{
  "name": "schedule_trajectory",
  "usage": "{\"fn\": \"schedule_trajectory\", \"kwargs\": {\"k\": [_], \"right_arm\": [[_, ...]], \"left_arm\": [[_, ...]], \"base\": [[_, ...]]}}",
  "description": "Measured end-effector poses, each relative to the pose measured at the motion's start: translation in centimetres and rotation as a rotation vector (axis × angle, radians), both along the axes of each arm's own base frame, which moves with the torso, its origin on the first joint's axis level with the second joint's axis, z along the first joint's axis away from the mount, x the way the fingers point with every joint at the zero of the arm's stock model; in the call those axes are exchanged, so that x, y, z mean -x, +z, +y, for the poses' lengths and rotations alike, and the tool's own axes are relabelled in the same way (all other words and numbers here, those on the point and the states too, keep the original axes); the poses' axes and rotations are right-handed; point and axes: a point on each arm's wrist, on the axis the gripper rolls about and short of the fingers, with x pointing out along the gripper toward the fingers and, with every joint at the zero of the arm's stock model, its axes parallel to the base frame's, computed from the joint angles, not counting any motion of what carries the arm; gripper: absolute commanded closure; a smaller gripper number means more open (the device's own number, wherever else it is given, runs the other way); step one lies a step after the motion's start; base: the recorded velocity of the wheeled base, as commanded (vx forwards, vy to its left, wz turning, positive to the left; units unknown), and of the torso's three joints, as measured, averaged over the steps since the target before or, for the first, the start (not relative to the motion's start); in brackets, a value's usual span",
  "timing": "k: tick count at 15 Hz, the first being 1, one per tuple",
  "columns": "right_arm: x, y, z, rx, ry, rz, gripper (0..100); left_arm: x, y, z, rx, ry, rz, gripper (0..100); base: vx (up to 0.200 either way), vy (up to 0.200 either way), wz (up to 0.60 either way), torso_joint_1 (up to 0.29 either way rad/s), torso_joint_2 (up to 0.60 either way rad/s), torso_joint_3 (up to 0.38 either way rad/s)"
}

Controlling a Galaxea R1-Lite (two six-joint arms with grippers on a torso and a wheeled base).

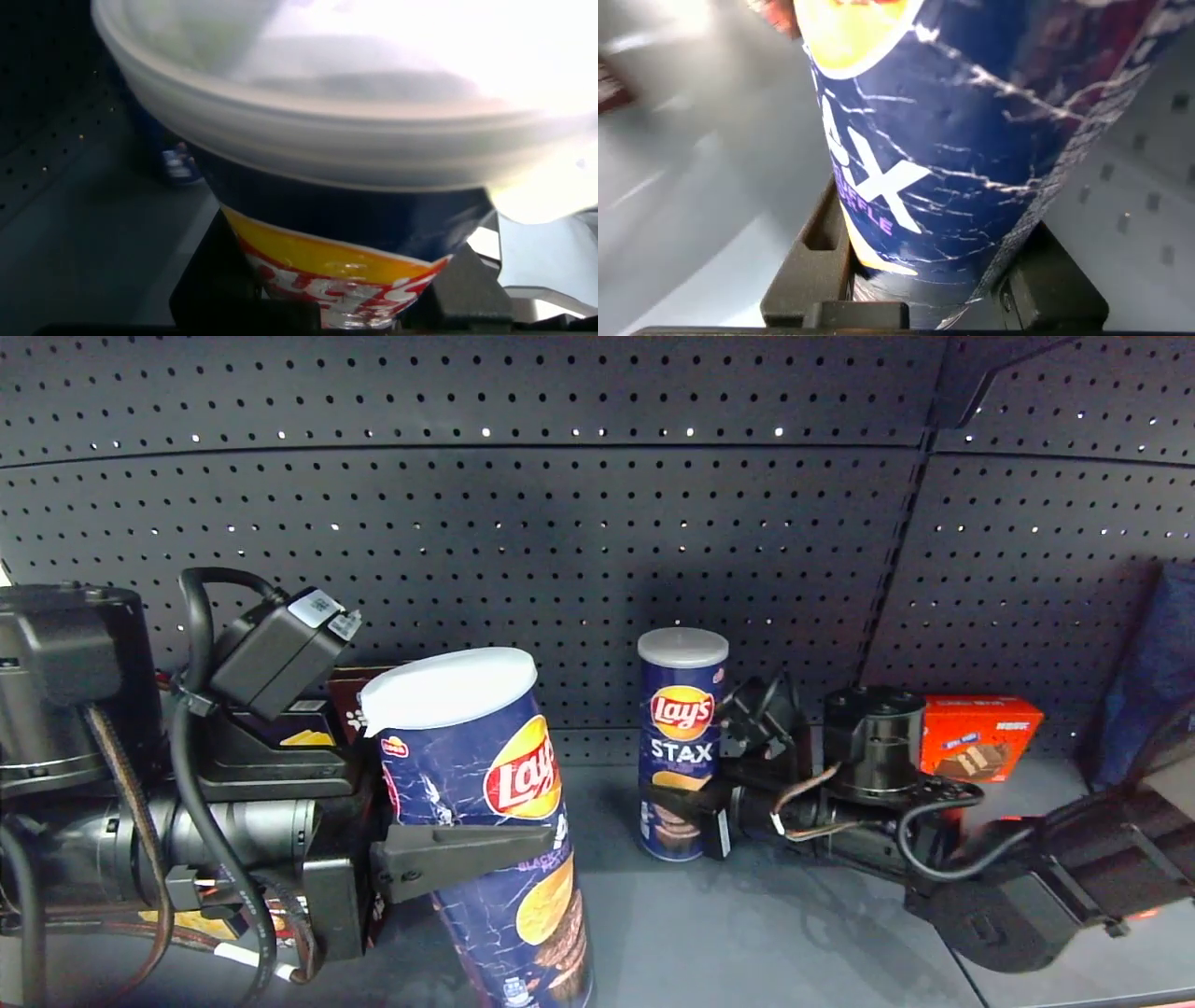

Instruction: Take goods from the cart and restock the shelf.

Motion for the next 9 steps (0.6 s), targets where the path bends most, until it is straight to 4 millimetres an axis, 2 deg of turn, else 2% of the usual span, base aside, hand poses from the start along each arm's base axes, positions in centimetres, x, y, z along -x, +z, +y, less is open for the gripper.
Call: {"fn": "schedule_trajectory", "kwargs": {"k": [3, 5, 9], "right_arm": [[3.6, 0.1, -1.3, -0.001, 0.035, 0.003, 100], [5.2, 0.2, -1.8, -0.019, 0.052, -0.001, 100], [8.8, -0.8, -2.1, -0.036, 0.086, 0.036, 100]], "left_arm": [[0.0, 0.1, 0.0, -0.001, 0.007, -0.003, 100], [0.0, 0.1, 0.0, 0.0, 0.008, -0.002, 100], [0.0, 0.0, 0.0, -0.005, 0.023, -0.002, 100]], "base": [[0.0, 0.0, 0.0, 0.0, 0.0, 0.0], [0.0, 0.0, 0.0, 0.0, 0.0, 0.0], [0.0, 0.0, 0.0, 0.0, 0.0, 0.0]]}}
